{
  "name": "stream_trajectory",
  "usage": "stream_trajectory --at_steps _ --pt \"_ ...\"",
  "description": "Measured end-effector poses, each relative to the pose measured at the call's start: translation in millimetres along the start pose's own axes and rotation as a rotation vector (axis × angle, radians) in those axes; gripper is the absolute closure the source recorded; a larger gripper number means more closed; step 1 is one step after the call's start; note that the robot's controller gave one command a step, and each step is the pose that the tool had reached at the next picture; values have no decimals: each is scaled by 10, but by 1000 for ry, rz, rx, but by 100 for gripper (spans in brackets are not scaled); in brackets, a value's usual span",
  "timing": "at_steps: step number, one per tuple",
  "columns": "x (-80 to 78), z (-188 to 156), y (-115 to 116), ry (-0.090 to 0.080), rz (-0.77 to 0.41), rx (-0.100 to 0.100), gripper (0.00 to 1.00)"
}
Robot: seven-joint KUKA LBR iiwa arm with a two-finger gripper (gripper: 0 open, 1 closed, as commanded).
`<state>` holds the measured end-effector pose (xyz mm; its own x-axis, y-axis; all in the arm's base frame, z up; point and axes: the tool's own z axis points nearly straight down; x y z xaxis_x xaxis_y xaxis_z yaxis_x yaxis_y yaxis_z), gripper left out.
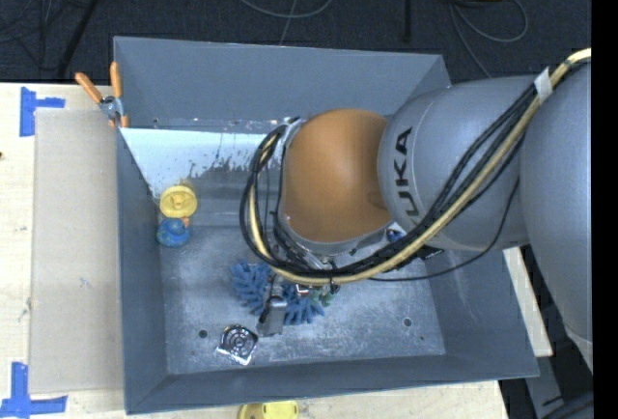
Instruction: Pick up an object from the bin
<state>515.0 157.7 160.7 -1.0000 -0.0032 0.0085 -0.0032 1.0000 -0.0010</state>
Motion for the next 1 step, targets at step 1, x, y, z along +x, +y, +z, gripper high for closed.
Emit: stream_trajectory --at_steps 1 --pt "-16 -46 -8 -7 4 -1 0"
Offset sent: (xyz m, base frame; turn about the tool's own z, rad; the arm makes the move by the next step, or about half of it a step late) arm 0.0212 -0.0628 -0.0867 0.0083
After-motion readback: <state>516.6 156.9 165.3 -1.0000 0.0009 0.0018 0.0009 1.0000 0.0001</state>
